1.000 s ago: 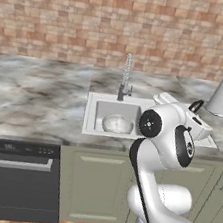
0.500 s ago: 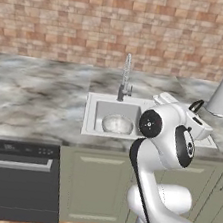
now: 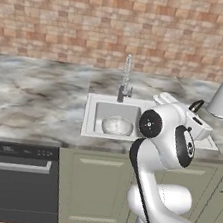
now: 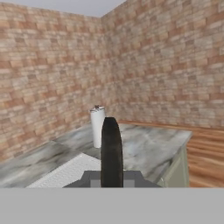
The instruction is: Open the cabinet, pick the kettle from the cabinet, and place it in the sink.
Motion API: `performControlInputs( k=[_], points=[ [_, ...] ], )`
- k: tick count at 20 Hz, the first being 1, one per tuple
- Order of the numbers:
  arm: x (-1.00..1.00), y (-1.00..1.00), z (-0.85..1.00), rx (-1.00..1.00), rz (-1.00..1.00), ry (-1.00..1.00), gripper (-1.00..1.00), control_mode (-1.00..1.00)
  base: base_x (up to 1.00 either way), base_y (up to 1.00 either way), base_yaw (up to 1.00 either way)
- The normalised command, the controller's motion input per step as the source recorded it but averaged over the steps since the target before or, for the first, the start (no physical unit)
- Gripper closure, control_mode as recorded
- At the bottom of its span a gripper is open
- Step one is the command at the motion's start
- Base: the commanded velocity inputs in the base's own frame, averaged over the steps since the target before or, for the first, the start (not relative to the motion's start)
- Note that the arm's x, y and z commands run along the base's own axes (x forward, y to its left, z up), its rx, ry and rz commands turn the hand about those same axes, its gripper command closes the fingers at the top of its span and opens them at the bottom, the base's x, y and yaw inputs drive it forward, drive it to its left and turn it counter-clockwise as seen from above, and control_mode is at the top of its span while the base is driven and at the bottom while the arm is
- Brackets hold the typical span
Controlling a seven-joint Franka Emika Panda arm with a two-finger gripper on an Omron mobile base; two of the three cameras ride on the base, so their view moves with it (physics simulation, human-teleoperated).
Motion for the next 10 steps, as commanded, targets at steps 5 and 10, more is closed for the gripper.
performControlInputs(
  k=[5,10],
  points=[
    [0.00,0.00,0.00,0.00,0.00,0.00,1.00,1.00,0.06,-0.30,0.01],
    [0.00,0.00,0.00,0.00,0.00,0.00,1.00,1.00,0.22,-0.36,0.00]
  ],
)
